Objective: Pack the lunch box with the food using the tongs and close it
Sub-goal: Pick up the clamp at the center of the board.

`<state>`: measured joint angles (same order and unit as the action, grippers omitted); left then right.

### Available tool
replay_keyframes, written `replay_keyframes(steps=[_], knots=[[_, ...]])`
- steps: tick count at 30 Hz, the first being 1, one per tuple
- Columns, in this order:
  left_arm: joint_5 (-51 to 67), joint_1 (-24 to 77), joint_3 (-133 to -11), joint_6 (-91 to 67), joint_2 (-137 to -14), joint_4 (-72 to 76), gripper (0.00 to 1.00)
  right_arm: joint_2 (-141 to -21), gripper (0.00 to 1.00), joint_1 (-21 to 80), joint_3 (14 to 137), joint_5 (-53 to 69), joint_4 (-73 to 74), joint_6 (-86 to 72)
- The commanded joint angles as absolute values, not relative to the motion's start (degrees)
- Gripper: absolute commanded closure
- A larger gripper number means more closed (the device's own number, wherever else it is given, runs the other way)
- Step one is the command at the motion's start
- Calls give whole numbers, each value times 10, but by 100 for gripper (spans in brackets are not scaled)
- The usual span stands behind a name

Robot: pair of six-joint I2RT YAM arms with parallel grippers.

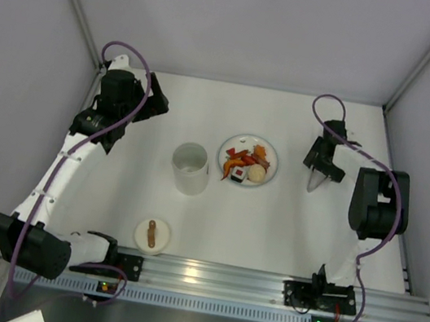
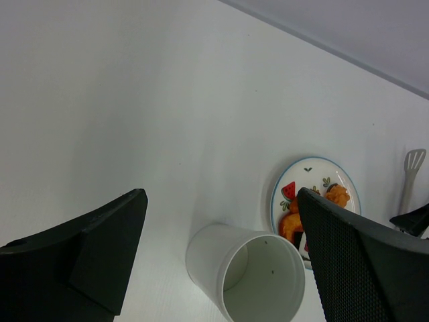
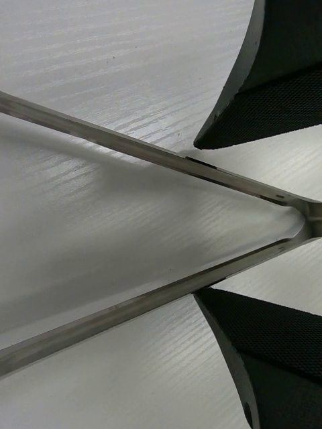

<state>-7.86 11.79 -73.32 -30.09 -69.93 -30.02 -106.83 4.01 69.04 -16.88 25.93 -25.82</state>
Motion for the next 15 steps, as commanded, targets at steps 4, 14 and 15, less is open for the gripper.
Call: replay_keyframes(steps=[4, 14, 15], knots=[[-75, 120, -728, -301, -695, -294, 1, -1088, 0, 48, 687, -179, 250, -274], [-75, 120, -727, -301, -695, -293, 1, -1090, 2, 42, 686, -177, 253, -279], [-75, 120, -727, -301, -696, -293, 1, -1089, 12, 42, 687, -177, 253, -280]])
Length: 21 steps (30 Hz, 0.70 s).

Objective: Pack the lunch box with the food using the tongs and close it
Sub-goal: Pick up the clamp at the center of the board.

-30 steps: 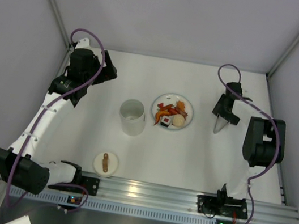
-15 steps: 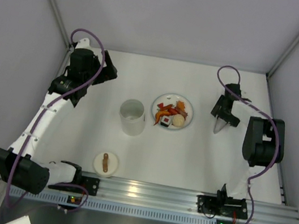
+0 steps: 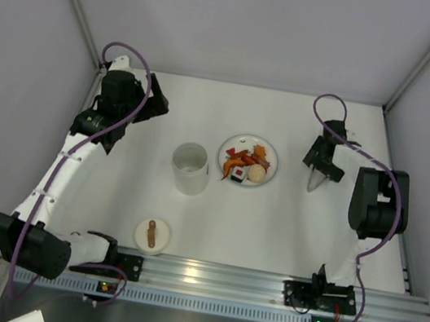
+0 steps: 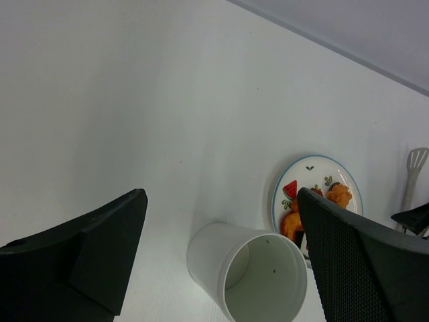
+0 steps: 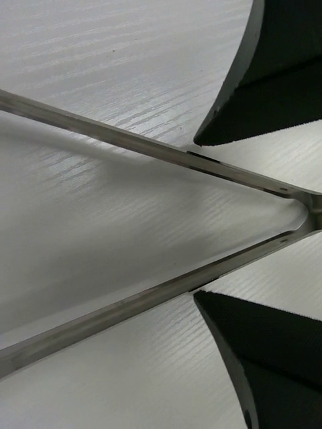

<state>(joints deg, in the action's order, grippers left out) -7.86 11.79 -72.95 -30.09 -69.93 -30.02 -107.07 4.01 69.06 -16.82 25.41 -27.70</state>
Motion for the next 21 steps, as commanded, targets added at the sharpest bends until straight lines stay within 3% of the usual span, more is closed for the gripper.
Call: replay_keyframes(steps=[1, 2, 3, 6, 9, 14, 21], knots=[[-75, 120, -727, -301, -696, -293, 1, -1089, 18, 43, 686, -176, 253, -280], [-75, 120, -727, -302, -695, -294, 1, -1089, 23, 42, 685, -175, 252, -280], [-75, 120, -727, -301, -695, -294, 1, -1088, 39, 42, 683, -175, 253, -280], [-75, 120, -727, -302, -694, -294, 1, -1082, 66, 42, 672, -167, 250, -283], [-72, 120, -727, -303, -694, -294, 1, -1071, 75, 44, 663, -165, 249, -283], [-71, 120, -727, -304, -693, -294, 1, -1032, 72, 49, 662, -172, 263, -280], [-69, 120, -727, -305, -692, -293, 1, -962, 57, 69, 676, -183, 294, -263]])
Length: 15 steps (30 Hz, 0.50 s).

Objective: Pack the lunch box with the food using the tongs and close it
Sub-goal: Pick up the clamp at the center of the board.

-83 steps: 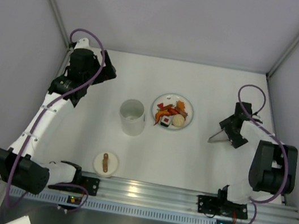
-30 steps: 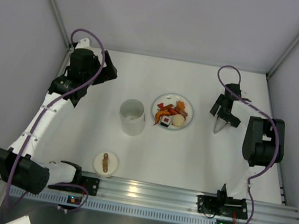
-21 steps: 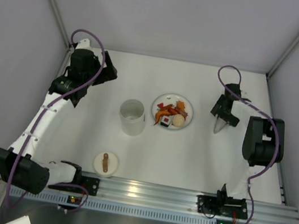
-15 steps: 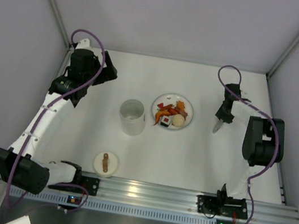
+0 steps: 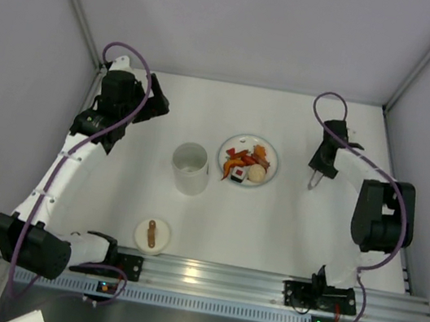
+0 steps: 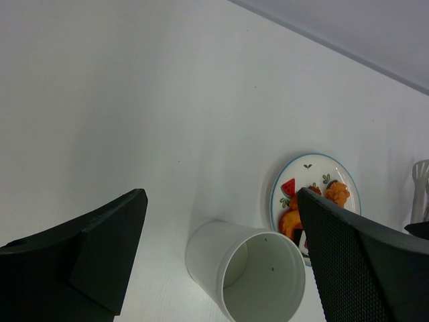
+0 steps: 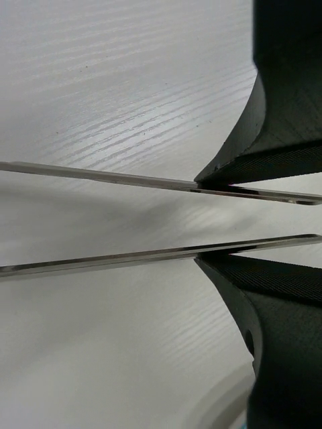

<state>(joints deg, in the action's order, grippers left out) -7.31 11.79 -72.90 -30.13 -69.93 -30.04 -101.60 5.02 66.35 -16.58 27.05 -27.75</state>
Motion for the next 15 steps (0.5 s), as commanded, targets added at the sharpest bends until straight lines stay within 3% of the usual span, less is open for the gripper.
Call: replay_keyframes(steps=[1, 15], knots=[[-69, 120, -727, -305, -692, -293, 1, -949, 57, 73, 676, -183, 298, -261], [-66, 120, -724, -308, -693, -292, 1, -884, 53, 118, 696, -181, 338, -243]])
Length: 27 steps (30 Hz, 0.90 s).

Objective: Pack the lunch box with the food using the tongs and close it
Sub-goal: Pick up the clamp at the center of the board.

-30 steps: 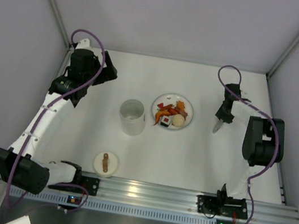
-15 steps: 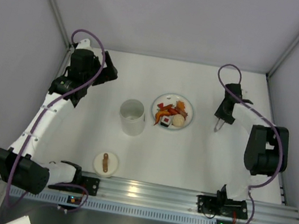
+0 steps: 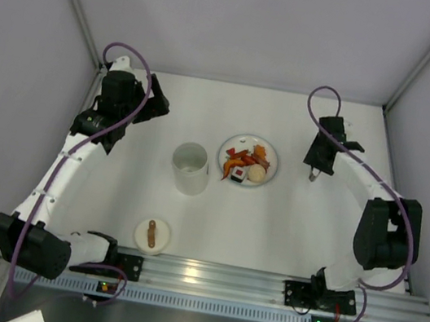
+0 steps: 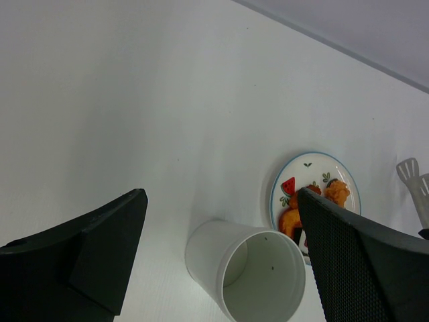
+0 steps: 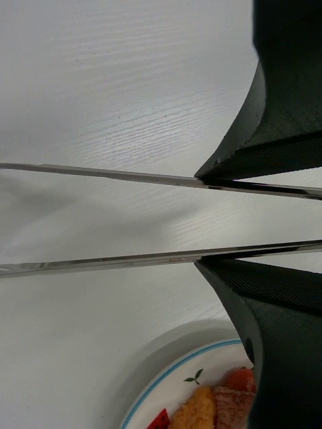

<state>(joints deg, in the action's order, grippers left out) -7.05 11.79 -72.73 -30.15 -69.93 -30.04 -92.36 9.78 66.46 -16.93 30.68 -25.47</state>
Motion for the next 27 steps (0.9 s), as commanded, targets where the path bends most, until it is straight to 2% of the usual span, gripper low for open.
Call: replay_keyframes(steps=[1, 7, 17, 27], knots=[[-65, 120, -724, -308, -693, -292, 1, -875, 53, 130, 701, -181, 345, -243], [-62, 120, -725, -308, -692, -292, 1, -838, 50, 191, 730, -206, 378, -238], [-60, 120, -722, -309, -686, -292, 1, -773, 54, 214, 735, -200, 410, -236], [-59, 120, -721, -308, -685, -292, 1, -708, 54, 309, 747, -165, 468, -241]])
